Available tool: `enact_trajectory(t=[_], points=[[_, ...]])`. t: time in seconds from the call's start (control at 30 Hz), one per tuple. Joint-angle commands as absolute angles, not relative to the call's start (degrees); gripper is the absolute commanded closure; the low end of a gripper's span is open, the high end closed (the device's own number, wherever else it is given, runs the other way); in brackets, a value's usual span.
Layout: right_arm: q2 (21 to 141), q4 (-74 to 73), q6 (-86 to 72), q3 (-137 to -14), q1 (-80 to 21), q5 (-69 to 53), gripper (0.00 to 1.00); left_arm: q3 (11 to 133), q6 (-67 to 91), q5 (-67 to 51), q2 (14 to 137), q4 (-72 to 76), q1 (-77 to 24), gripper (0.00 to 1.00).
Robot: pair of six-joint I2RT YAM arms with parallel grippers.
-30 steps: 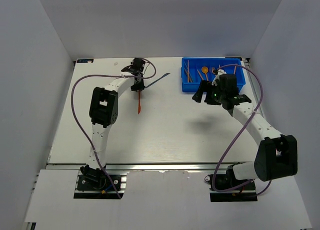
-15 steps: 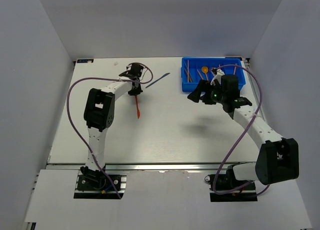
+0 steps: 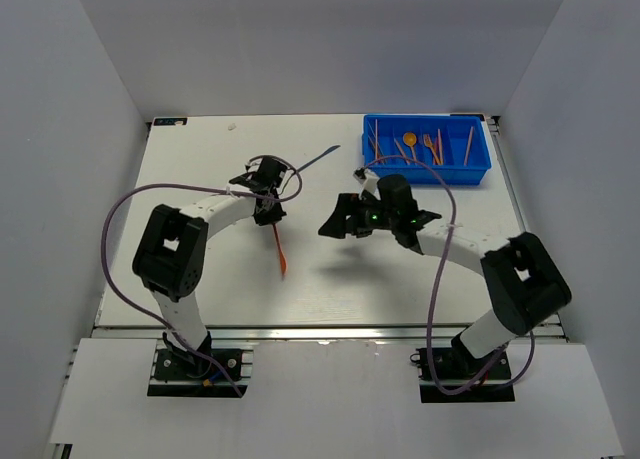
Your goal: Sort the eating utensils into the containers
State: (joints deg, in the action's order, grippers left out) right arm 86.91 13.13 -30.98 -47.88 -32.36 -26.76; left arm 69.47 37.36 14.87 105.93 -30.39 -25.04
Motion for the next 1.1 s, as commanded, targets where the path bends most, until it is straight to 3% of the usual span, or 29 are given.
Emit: enact_trajectory(t=[0.0,0.37,0.57,0.77,0.8,0.83,0.87,0.9,0.93,1.07], points=[[91.13,21.09,-32.70,-49.91,-36.20,-26.63,0.12,69.00,40.25,11.87,98.88,-27.25,-26.36,1.00],[101.07,26.81,-37.70,-58.52,-41.57,-25.14,0.18,65.57,41.92,5.90,88.60,-25.75,-28.39,1.00],[104.94,27.33,-39.64,-63.10,-42.45,-25.31,0.27,65.22,42.89,4.57,85.79,-24.70,-30.05,1.00],[107.75,25.58,-40.08,-65.92,-42.80,-26.10,0.61,65.13,43.68,4.92,84.11,-23.82,-30.23,1.00],[107.41,25.66,-39.99,-65.66,-42.80,-26.19,0.76,65.56,43.68,5.18,83.85,-23.82,-30.23,1.00],[107.05,25.58,-39.29,-65.39,-42.63,-25.93,0.87,65.83,43.25,5.27,83.59,-23.82,-30.23,0.96],[106.62,25.14,-38.85,-65.22,-42.37,-25.67,1.00,66.44,42.72,5.62,83.58,-24.08,-30.32,0.81],[105.39,24.27,-38.33,-64.95,-41.41,-25.06,1.00,68.88,42.19,6.84,83.58,-27.82,-30.32,0.50],[104.60,22.78,-37.36,-65.04,-40.44,-23.66,1.00,70.30,41.49,11.82,83.15,-30.30,-30.24,0.02],[99.93,9.44,-25.43,-66.96,-31.57,-15.58,1.00,76.19,36.13,27.13,77.89,-43.23,-30.23,0.02]])
